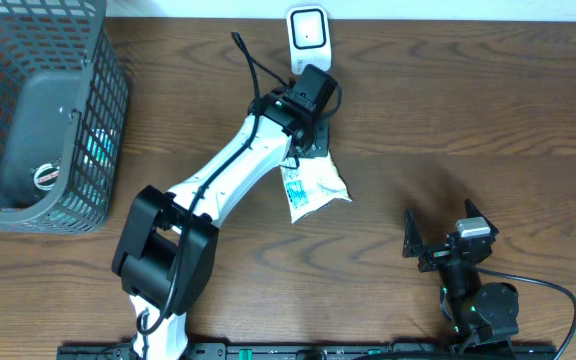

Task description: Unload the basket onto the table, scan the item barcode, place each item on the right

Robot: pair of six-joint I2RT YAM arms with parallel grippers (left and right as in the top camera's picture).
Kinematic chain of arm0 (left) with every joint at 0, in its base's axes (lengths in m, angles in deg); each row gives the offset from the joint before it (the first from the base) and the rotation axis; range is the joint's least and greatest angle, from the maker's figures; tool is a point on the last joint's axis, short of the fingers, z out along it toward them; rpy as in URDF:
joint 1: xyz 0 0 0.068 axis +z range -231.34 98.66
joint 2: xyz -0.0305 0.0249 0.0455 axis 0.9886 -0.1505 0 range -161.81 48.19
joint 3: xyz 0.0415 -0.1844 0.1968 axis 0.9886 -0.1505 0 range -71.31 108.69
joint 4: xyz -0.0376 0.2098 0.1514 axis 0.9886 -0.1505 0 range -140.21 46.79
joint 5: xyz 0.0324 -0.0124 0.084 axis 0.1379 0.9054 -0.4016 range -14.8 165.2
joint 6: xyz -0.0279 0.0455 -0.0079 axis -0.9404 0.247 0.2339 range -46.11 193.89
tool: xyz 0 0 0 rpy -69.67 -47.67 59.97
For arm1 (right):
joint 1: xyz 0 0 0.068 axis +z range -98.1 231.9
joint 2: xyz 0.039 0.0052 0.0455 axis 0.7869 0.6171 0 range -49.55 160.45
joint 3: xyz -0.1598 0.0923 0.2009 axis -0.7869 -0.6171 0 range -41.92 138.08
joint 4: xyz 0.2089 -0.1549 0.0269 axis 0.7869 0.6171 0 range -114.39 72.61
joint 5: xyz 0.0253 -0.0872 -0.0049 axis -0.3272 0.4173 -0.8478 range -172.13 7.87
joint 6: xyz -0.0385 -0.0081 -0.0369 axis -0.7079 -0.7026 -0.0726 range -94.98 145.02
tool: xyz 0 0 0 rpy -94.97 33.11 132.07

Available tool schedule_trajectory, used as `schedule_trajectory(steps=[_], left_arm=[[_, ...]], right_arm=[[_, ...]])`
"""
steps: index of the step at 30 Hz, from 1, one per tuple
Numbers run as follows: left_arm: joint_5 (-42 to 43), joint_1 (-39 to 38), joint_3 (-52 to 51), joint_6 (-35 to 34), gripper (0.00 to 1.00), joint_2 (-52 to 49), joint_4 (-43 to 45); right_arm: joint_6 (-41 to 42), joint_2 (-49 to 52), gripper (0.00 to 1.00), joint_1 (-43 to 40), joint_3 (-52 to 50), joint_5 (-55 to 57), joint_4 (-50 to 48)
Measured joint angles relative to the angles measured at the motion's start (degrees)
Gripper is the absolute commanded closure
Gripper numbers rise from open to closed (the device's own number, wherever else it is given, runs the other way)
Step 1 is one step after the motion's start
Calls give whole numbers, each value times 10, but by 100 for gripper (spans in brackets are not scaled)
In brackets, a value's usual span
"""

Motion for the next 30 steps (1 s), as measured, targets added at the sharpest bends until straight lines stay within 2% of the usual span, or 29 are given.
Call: schedule_trajectory(steps=[11, 18, 23, 26, 30], left_arm=[[-49, 1, 0, 16, 92, -104, 46], [-12, 19, 0, 162, 92, -106, 103], [6, 21, 15, 219, 91, -105, 101], [10, 20, 19, 221, 91, -90, 93], [14, 21, 21, 188, 91, -23, 31]], right_arm=[[0, 0, 1, 0, 0, 0, 0], [0, 0, 1, 0, 0, 0, 0], [0, 0, 1, 0, 0, 0, 0], [0, 0, 1, 0, 0, 0, 0], [0, 0, 1, 0, 0, 0, 0]])
